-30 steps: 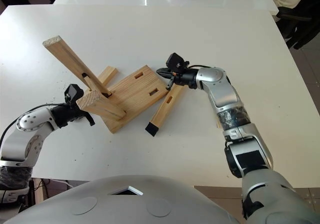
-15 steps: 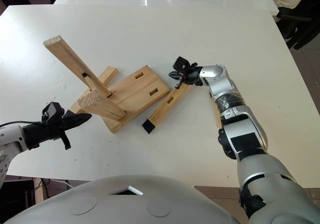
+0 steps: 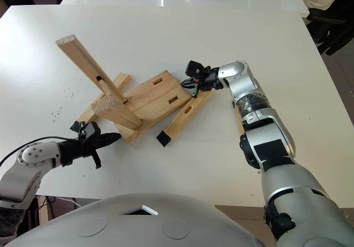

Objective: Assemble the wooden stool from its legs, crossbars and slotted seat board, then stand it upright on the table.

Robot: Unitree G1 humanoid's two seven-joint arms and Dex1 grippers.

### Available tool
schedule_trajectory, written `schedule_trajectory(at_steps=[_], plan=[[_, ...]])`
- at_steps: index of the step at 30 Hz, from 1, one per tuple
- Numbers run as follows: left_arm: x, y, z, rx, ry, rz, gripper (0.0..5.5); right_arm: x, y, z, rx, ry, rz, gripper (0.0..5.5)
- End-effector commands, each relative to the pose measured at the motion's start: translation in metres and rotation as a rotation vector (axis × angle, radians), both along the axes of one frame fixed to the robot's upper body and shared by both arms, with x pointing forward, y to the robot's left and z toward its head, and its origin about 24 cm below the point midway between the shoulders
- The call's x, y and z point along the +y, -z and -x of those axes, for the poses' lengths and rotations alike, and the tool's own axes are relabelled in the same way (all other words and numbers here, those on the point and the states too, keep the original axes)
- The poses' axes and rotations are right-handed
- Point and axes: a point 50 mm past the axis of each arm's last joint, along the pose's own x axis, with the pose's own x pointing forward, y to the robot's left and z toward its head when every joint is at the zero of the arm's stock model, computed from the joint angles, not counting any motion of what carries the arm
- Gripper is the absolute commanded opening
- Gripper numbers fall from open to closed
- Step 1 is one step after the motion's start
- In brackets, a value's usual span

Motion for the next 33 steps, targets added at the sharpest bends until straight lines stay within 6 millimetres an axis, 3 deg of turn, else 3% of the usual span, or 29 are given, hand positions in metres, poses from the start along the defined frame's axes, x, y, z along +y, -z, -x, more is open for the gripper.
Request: schedule_trajectory(at_steps=[1,11,22,33], plan=[[-0.009,-0.002,-0.015,-0.066,-0.036,0.017,0.03,0.021,0.007,0.021,0.095,-0.174,-0.042,0.00],[-0.011,0.001,-0.032,-0.109,-0.059,0.007,0.03,0.019,0.019,0.050,0.146,-0.183,-0.055,0.00],[-0.013,0.004,-0.066,-0.145,-0.038,0.014,0.03,0.041,0.016,0.084,0.193,-0.252,-0.135,0.00],[-0.037,0.001,-0.105,-0.176,0.044,0.087,0.03,0.053,0.004,0.110,0.209,-0.251,-0.238,0.00]])
